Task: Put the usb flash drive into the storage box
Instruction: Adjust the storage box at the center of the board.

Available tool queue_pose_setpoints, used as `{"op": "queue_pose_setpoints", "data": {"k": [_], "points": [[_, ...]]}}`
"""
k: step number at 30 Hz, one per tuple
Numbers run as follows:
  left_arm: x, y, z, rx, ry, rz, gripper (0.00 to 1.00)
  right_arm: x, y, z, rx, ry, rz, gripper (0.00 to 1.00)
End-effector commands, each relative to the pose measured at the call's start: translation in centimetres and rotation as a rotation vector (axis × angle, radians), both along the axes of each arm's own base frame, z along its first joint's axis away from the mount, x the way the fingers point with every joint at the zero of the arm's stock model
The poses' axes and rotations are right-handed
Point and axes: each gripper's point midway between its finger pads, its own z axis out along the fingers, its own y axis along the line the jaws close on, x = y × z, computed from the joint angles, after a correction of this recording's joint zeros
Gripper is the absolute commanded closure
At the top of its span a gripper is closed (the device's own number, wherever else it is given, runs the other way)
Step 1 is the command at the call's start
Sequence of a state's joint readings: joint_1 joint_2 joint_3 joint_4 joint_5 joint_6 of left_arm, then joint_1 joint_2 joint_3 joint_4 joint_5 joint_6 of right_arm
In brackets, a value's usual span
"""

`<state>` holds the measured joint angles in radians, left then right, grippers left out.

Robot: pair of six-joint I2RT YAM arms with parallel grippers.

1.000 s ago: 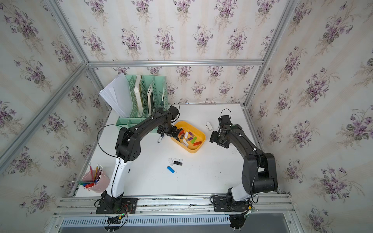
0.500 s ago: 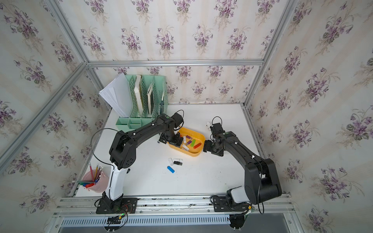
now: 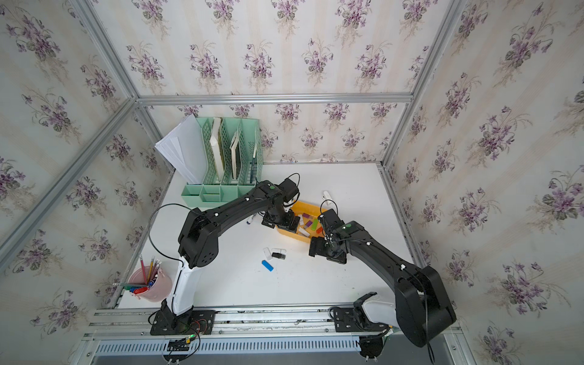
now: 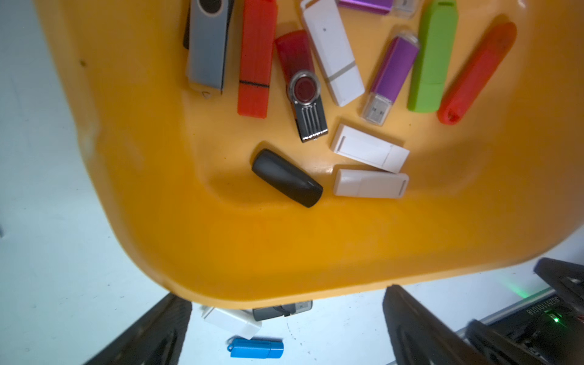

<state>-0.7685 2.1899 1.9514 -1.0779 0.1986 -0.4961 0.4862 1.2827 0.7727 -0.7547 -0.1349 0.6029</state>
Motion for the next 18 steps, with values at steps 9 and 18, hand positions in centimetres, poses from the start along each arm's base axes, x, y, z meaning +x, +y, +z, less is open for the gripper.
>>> {"op": "queue_pose_setpoints", "data": {"k": [9, 18], "points": [[-0.8, 4.9, 3.1, 0.054, -0.062, 0.038, 0.01, 5.0, -3.3, -1.4, -0.143, -0.059, -0.127, 0.05], [-3.6, 10.1, 1.5, 0.097, -0.036, 0.091, 0.01, 11.0, -10.0, 0.8, -0.233, -0.133, -0.278, 0.05]]}}
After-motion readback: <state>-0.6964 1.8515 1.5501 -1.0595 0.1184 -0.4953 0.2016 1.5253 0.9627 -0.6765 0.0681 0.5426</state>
